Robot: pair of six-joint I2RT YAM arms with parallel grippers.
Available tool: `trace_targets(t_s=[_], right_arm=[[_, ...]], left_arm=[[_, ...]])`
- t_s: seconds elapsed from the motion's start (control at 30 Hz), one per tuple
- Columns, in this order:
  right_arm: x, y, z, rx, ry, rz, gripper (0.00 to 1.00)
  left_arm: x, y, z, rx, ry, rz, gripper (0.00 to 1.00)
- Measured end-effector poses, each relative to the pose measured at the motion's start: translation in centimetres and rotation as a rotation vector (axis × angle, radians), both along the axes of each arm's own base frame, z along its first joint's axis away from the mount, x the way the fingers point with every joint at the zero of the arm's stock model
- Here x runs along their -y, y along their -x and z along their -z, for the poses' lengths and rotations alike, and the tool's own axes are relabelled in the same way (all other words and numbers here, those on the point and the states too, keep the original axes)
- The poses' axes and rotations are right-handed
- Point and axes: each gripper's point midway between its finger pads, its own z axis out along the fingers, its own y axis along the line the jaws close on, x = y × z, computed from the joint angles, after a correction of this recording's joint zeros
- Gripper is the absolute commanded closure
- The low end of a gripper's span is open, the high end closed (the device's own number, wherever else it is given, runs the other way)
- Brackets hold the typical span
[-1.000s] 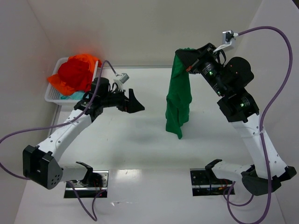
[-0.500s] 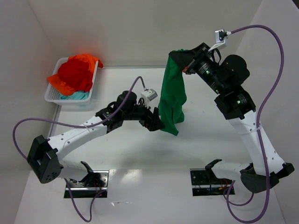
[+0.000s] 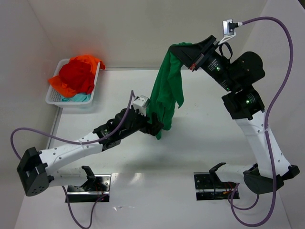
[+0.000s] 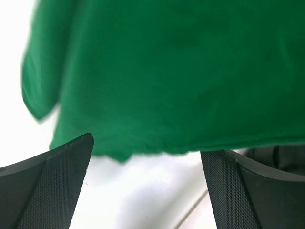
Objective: Fold and stack the t-shirts
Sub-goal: Move the tshirt to the center of the board
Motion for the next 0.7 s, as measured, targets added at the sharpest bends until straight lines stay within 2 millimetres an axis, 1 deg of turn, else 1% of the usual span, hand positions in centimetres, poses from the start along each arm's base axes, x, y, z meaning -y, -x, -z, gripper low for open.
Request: trace_targets(t_s=[0.07,0.13,0.23,0.33,0.47,0.5,0.6,0.7], right_arm=[[0.0,0.8,-1.0,0.022,-0.018,-0.023,1.0],[0.2,1.4,-1.9,0.04,-0.034,-0.038,1.0],[0.6,2.3,-3.4,0.072,-0.053,-0.042,1.0],[1.1,3.0,-4.8,0.105,-0.068,-0.037,1.0],[1.6,3.4,-6.3,0.142,-0.084,-0.02,1.0],[1.6,3.4,-6.5,0.146,-0.086,-0.018,1.0],[1.4,3.1,-6.6,0.146,-0.089,-0.018,1.0],[1.0,2.4,-6.3,0.13,-0.088,-0.02,1.0]], left_arm=[[-1.0,-0.4,-1.2,0.041,0.024,-0.052,0.01],[-1.5,-0.8,-2.3,0.074,0.042,-0.088,0.01],[-1.6,-1.0,-2.5,0.09,0.038,-0.097,0.01],[-1.3,-0.5,-2.4,0.098,0.036,-0.055,0.01],[-0.6,1.5,-1.6,0.081,0.037,0.016,0.01],[-0.4,2.0,-1.3,0.074,0.032,0.032,0.03],[0.2,3.0,-0.3,0.052,0.011,0.061,0.03],[0.8,3.2,1.0,0.03,-0.018,0.064,0.03]])
